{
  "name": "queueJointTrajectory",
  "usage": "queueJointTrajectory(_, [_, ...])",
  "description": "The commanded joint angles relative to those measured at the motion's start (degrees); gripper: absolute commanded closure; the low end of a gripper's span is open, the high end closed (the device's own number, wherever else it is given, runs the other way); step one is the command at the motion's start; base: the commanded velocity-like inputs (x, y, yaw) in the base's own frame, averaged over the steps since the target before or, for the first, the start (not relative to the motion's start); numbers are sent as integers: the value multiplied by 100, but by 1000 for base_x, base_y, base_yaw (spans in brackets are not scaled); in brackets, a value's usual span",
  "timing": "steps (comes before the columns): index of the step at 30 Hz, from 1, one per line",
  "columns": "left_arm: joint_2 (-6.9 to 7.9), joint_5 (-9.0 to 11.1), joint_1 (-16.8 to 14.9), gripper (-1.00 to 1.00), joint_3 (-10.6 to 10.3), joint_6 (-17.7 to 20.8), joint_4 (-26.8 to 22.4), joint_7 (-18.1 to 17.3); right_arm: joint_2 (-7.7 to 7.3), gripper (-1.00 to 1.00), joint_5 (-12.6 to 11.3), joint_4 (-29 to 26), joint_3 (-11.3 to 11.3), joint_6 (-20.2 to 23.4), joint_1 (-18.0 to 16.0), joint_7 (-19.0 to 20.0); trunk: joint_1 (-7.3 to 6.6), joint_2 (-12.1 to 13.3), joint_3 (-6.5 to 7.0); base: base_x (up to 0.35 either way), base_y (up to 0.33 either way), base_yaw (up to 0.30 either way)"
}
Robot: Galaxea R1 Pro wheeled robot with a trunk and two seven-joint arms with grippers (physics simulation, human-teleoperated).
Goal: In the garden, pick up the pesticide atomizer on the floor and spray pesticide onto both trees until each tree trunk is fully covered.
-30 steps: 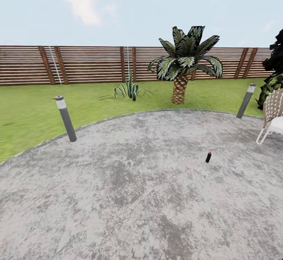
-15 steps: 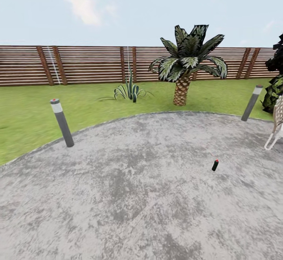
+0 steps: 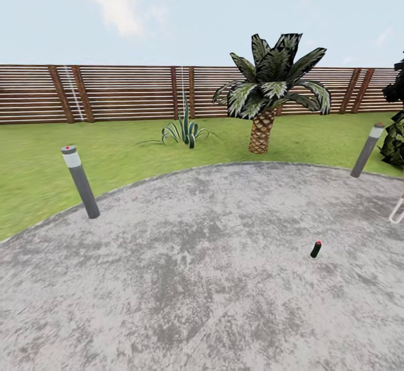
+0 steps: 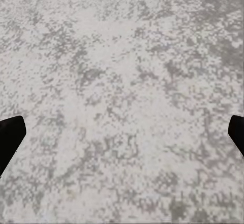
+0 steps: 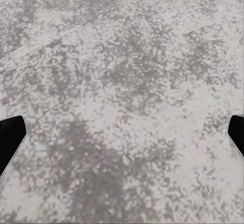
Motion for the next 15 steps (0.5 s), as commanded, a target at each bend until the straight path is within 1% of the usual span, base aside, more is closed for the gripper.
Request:
queueJointTrajectory(1, [0, 19, -3, -100, 3, -18, 5, -8, -1, -100, 6, 4, 2, -18, -3, 3, 3, -2, -5, 336, 0, 0])
queueJointTrajectory(15, [0, 19, -3, -100, 3, -15, 5, -8, -1, -100, 9, 4, 2, -18, -3, 3, 3, -2, -5, 336, 0, 0])
